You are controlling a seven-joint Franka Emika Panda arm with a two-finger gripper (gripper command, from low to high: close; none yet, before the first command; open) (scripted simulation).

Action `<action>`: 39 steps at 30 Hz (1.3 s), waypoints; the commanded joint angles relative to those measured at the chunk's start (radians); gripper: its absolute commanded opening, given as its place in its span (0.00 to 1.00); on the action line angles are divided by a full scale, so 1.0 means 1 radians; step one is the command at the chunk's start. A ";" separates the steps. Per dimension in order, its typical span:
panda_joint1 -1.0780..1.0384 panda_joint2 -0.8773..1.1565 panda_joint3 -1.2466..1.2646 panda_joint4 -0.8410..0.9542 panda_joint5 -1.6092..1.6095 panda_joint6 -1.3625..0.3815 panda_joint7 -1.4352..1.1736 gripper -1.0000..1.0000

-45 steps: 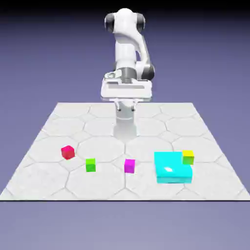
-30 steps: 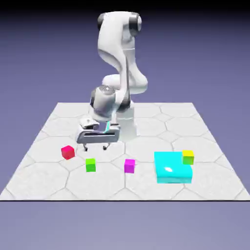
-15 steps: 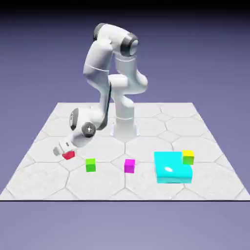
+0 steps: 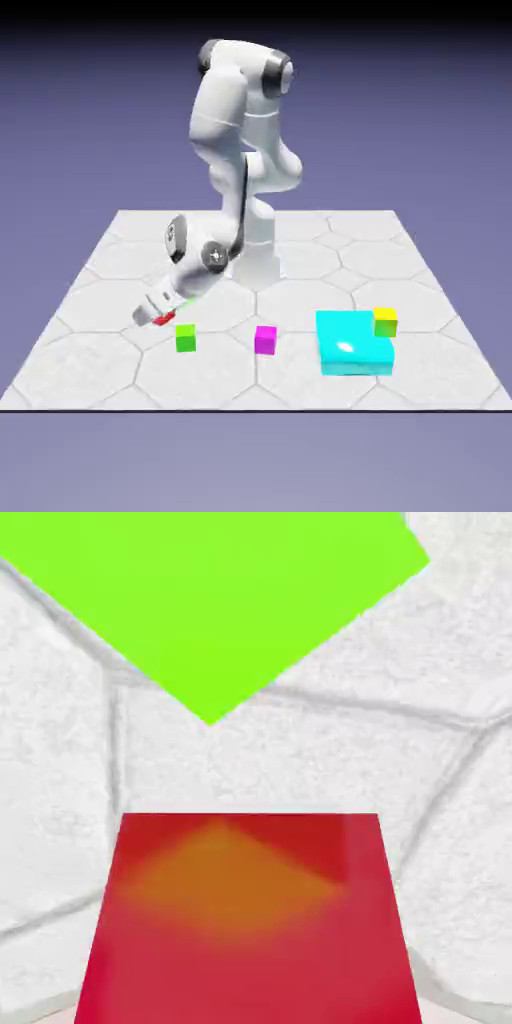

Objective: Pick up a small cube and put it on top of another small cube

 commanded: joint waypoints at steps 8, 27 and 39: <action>0.115 -0.101 0.290 0.002 -0.092 0.008 -0.109 0.00; 0.325 -0.224 0.829 0.033 -0.351 0.027 -0.262 0.00; 0.337 -0.296 0.850 0.007 -0.264 0.023 -0.322 1.00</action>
